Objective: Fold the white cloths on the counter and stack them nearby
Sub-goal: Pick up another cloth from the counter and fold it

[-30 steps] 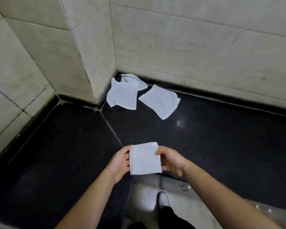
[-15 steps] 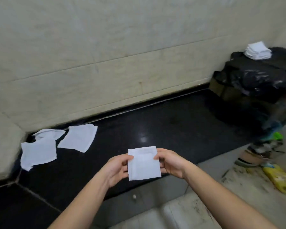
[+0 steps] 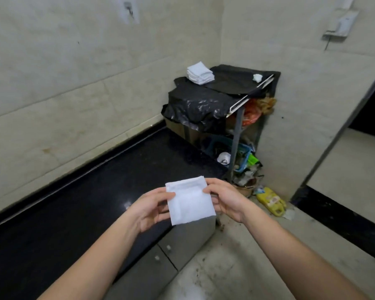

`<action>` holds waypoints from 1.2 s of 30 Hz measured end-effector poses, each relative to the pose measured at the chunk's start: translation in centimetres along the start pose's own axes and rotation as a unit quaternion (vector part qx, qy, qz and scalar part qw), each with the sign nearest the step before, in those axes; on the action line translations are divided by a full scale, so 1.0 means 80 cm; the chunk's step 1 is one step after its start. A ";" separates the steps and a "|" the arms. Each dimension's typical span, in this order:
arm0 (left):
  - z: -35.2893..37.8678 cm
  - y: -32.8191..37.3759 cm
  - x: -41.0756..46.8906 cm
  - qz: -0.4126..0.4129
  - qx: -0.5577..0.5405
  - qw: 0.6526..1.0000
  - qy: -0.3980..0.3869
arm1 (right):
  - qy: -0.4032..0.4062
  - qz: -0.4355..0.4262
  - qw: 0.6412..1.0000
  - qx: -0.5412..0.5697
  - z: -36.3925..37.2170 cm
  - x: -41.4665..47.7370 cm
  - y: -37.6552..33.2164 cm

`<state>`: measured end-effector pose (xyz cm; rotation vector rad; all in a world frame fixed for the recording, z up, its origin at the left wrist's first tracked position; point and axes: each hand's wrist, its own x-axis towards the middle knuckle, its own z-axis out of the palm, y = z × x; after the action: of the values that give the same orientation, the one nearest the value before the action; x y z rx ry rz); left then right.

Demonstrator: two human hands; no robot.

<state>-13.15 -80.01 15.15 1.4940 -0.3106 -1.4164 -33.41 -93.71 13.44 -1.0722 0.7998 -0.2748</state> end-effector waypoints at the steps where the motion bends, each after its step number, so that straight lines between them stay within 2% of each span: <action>1: 0.013 0.012 0.012 0.006 -0.004 1.000 0.001 | 0.004 -0.011 1.000 0.002 -0.012 0.006 -0.012; 7: 0.081 0.106 0.113 0.052 -0.015 0.998 -0.025 | 0.049 -0.063 0.997 0.003 -0.081 0.074 -0.111; 14: 0.157 0.251 0.228 0.081 -0.033 0.993 -0.073 | 0.113 -0.082 0.990 -0.019 -0.154 0.159 -0.256; 21: 0.201 0.335 0.317 0.097 -0.020 0.992 -0.077 | 0.137 -0.105 0.985 -0.013 -0.213 0.226 -0.343; 26: 0.216 0.381 0.399 0.115 -0.033 0.993 -0.020 | 0.117 -0.095 0.988 -0.029 -0.257 0.318 -0.389; 32: 0.247 0.453 0.523 0.125 -0.045 0.987 0.090 | 0.070 -0.071 0.993 -0.060 -0.325 0.468 -0.461; 36: 0.283 0.504 0.600 0.105 -0.063 0.980 0.154 | 0.036 -0.042 0.994 -0.091 -0.379 0.556 -0.521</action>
<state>-1.73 -145.31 22.38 1.5008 -0.1764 -1.0021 -16.68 -159.12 22.32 -1.2745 0.8574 -0.3168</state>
